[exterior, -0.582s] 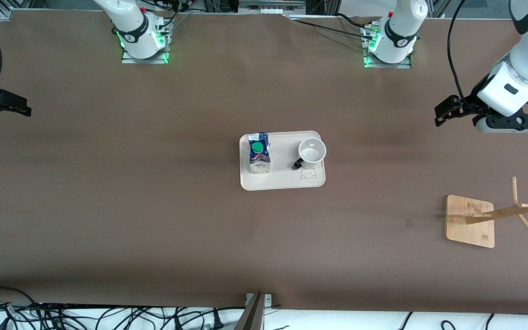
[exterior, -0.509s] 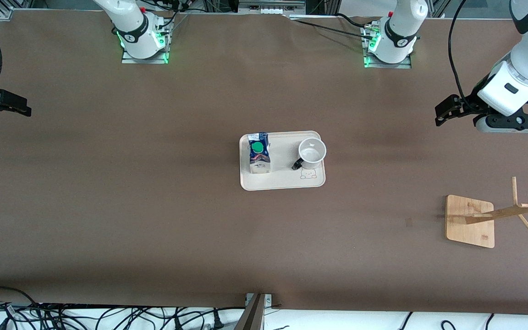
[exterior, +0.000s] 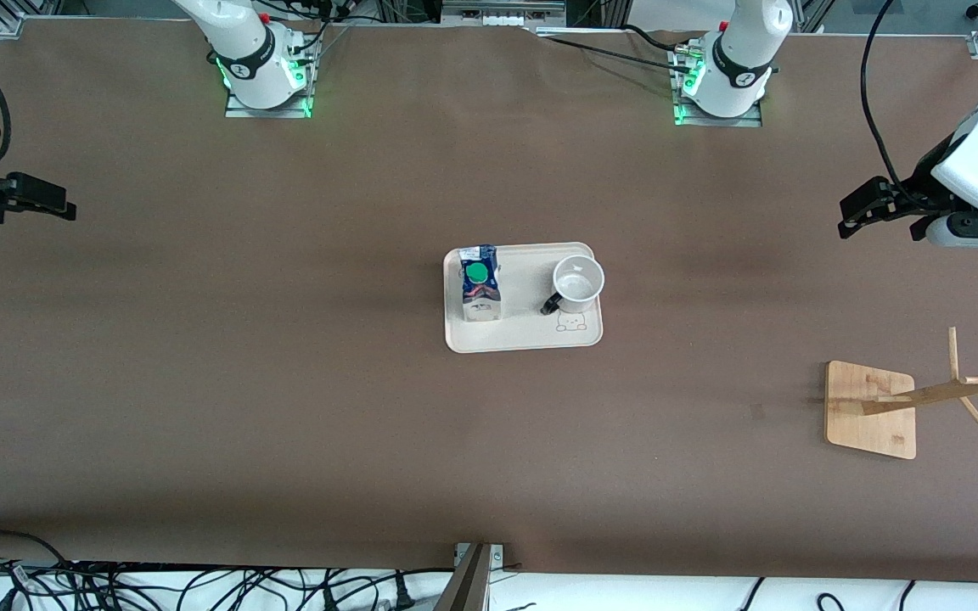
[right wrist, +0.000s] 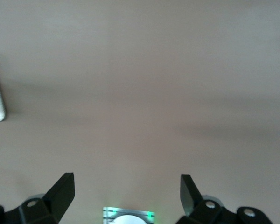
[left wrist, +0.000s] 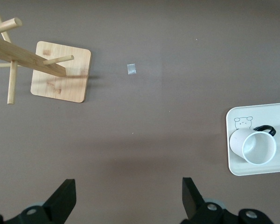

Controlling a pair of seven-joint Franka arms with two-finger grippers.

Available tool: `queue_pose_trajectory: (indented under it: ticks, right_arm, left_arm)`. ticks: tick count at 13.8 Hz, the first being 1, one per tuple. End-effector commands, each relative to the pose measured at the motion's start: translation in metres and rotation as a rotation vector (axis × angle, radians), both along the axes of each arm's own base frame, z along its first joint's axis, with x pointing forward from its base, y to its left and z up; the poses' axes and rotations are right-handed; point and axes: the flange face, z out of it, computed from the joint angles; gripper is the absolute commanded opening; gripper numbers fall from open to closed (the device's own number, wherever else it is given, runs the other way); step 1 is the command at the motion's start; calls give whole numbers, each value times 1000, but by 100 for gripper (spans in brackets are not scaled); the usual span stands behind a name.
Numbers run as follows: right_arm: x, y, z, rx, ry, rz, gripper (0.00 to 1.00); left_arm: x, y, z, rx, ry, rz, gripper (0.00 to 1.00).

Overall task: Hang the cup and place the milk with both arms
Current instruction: 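Move the right gripper over the milk carton on the tray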

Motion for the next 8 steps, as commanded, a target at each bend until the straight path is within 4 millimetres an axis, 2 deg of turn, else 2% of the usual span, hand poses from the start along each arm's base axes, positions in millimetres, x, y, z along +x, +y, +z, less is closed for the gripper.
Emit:
queue_pose_trajectory:
  ticks: [1, 5, 8]
  right_arm:
    - [9, 24, -13, 96, 29, 5, 100]
    - [20, 112, -31, 73, 16, 149, 100]
    - [15, 169, -41, 47, 33, 174, 100]
  left_arm:
    - [6, 0, 1, -16, 6, -20, 100]
    - [7, -2, -1, -16, 10, -12, 100]
    - [7, -2, -1, -16, 10, -17, 100]
